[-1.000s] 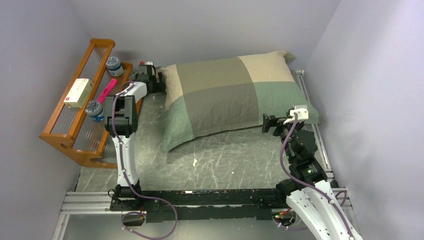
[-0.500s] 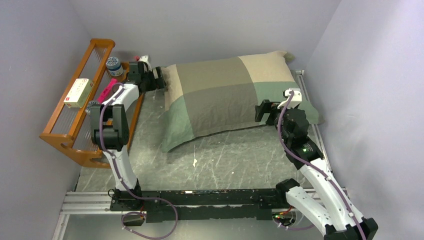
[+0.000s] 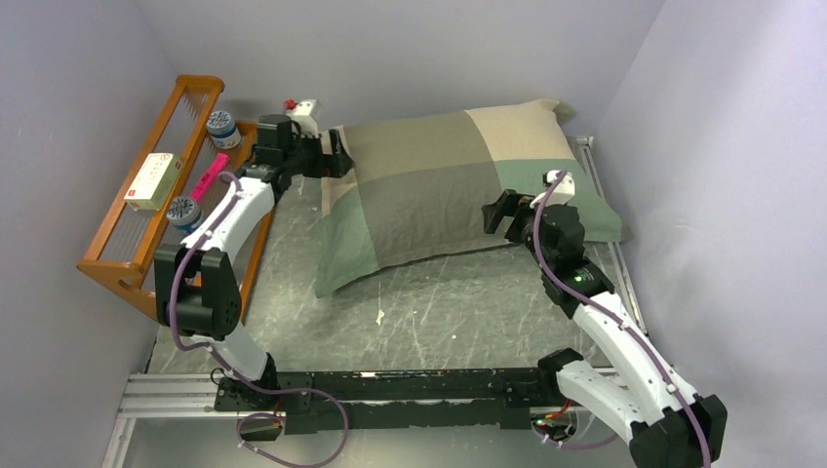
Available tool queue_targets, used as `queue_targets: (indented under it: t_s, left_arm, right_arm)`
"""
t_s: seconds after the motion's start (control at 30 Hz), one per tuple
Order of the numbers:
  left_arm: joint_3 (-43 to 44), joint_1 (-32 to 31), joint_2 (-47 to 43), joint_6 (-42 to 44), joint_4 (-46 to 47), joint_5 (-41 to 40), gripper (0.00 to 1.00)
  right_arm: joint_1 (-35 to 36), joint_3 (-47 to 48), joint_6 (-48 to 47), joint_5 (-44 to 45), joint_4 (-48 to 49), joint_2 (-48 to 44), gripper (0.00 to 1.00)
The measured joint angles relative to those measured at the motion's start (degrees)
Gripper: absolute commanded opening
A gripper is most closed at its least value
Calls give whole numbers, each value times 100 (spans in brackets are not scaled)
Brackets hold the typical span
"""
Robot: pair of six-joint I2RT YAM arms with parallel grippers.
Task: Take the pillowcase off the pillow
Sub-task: Adjust the pillow at the center of the board.
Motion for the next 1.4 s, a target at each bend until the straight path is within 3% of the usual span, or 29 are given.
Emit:
queue_targets:
  t_s: [0.23,0.37,0.83,1.13,1.4]
  left_arm:
    - [-4,-807,35,-136,-72,413,97]
    - [-4,-920,219,-269,-24,417,97]
    - [-791,-1169,227,-264,632,404,74]
    - [-1543,-1252,-393,-251,852,549,51]
    - [-2400,-1617,-831,-409,1193,706,12]
  right_arm:
    - [7,-282,258,42,450,192,100]
    - [7,-592,407,345,664,105,100]
    - [7,-1091,1034,662,1482,828,100]
    - [7,-1158,1257,490,2282,1558,99]
    - [-15,-1158,1182,286,2820,2063,88]
